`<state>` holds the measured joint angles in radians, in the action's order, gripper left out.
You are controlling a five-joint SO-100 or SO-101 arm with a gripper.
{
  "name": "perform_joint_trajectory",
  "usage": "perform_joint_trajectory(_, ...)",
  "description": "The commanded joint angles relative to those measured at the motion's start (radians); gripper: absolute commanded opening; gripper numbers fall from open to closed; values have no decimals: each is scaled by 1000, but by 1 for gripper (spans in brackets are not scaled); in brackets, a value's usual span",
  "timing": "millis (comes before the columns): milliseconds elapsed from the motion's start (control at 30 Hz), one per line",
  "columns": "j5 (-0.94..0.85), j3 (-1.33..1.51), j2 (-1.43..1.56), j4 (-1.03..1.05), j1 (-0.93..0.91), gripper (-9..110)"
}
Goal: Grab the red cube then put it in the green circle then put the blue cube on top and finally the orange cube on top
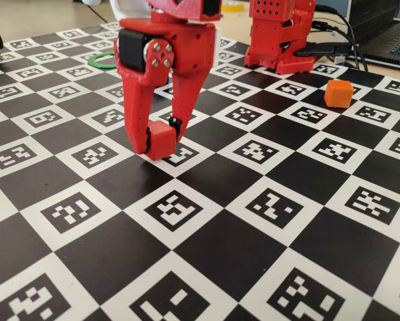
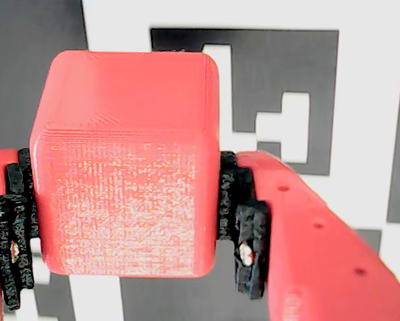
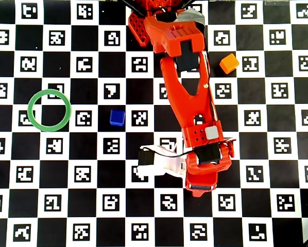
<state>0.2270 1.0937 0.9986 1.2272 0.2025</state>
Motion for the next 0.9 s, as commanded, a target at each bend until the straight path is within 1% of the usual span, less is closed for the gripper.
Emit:
perform_joint_trajectory(0, -63, 37, 258, 11, -26, 3)
perform_joint_trajectory(233, -230, 212, 486, 71, -137, 2)
perform_joint_trajectory(433, -448, 276, 591, 140, -324, 2)
perform_joint_trajectory(667, -692, 282, 611, 198, -561, 3)
perform_joint_trajectory(867, -853, 219, 534, 253, -735, 3)
